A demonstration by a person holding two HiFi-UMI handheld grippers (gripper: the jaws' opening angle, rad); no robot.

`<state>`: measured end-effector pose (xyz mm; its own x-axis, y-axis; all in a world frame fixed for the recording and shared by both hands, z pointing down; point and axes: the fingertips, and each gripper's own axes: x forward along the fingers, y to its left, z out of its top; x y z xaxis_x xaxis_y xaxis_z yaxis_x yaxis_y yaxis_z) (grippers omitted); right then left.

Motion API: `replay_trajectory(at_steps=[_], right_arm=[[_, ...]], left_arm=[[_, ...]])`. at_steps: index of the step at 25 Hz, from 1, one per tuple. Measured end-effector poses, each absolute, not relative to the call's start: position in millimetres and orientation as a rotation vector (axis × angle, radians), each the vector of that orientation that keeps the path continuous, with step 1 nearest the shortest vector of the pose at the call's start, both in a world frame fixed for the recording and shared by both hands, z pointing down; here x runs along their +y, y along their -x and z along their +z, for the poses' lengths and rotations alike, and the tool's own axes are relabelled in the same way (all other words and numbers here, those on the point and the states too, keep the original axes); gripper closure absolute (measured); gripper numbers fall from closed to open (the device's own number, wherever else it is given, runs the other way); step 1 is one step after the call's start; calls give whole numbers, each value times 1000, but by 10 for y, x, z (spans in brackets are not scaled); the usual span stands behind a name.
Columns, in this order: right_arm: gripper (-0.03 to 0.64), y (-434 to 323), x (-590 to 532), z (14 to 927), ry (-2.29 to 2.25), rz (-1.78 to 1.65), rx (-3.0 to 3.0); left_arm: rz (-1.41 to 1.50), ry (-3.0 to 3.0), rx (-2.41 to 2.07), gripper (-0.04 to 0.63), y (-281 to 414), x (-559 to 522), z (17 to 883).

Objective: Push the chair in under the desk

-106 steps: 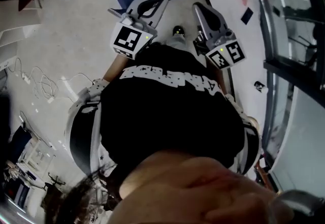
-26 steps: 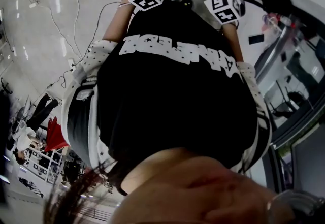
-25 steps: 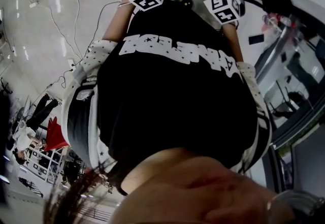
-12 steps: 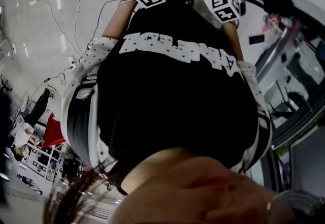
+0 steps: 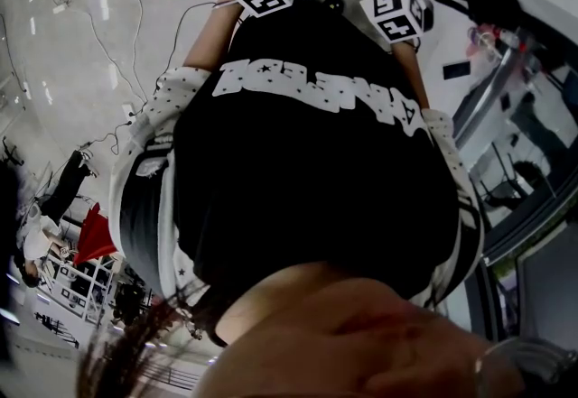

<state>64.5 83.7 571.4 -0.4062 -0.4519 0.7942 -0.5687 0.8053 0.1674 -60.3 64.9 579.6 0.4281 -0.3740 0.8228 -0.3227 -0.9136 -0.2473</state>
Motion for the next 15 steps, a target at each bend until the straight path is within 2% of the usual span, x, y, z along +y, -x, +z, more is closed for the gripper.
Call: replay_trajectory(at_steps=[15], right_arm=[[454, -597, 580, 5719, -798, 156, -2039]], left_arm=[[-1490, 2606, 609, 442, 631, 404, 5807]])
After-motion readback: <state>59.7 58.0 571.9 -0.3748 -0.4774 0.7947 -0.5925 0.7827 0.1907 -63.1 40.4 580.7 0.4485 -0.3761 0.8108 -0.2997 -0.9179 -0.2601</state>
